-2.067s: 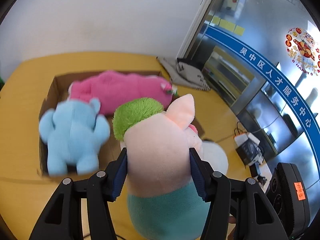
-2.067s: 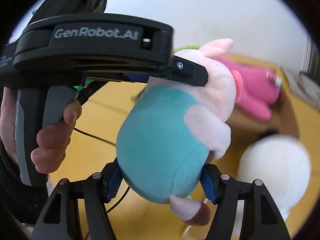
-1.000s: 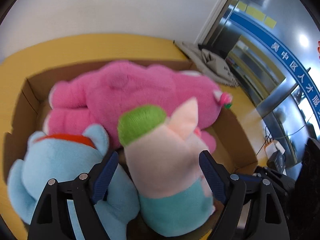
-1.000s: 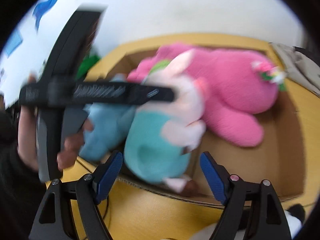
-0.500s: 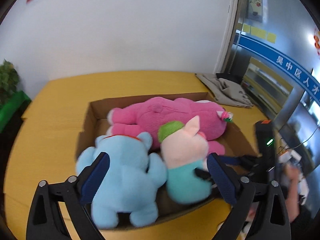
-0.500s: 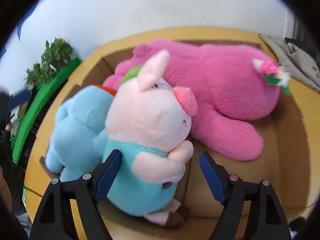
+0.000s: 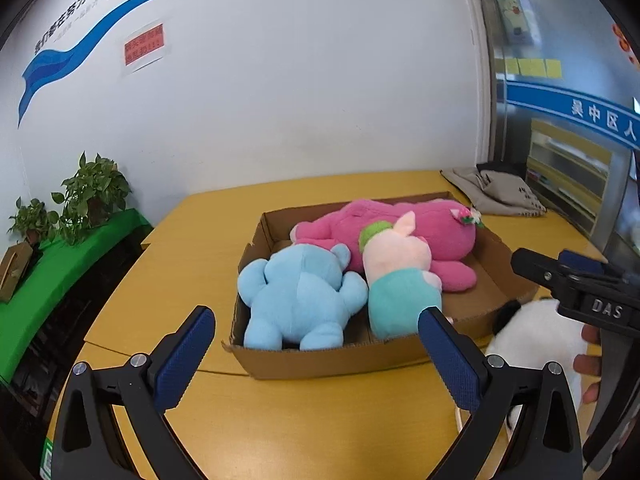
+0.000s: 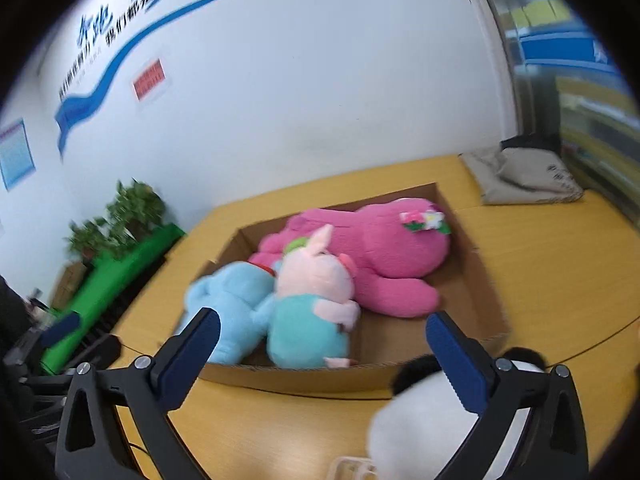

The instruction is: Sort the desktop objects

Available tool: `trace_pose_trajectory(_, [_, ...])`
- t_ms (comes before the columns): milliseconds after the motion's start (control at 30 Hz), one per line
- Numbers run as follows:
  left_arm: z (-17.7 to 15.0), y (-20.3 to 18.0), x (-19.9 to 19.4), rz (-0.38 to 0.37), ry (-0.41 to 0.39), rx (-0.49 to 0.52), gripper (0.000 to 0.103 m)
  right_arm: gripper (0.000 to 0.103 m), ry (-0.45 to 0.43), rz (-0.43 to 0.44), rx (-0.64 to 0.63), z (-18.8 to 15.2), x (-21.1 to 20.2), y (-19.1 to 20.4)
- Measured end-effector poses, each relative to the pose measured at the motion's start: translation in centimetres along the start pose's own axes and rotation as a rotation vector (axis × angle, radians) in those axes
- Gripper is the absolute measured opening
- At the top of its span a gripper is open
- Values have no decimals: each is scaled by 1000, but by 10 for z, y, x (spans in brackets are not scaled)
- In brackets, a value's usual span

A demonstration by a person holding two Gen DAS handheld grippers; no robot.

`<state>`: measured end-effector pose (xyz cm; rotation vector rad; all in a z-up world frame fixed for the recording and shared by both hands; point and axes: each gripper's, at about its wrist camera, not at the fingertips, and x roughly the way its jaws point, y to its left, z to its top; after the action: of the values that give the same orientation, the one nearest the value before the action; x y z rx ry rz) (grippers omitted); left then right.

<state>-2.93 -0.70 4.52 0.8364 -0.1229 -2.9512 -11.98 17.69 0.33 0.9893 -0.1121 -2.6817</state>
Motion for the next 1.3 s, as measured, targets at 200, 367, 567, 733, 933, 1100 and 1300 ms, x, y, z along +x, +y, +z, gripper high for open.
trace_pose_trajectory(200, [-12,-2,-10,-25,41,-32,103,103,-80,-93,-15,-14,-45,-2])
trace_pose_trajectory(367, [-18,2,-8,-53,72,-75,103,103,-92,-134,-64,-21,-59,5])
trace_pose_trajectory(567, [-24,1,-7,-74,101,-95,103,103,-76,-152,-86,-27,-65,5])
trace_pose_trajectory(733, [-24,0,-8,-91,100,-91,103,103,-72,-157,-87,-29,-66,1])
trace_pose_trajectory(933, [-25,0,-7,-99,111,-94,103,103,-53,-151,-93,-33,-64,1])
trace_pose_trajectory(1100, [-27,1,-7,-92,117,-96,103,103,-45,-135,-88,-36,-64,3])
trace_pose_trajectory(1300, [-29,1,-7,-91,121,-89,103,103,-33,-118,-89,-39,-63,5])
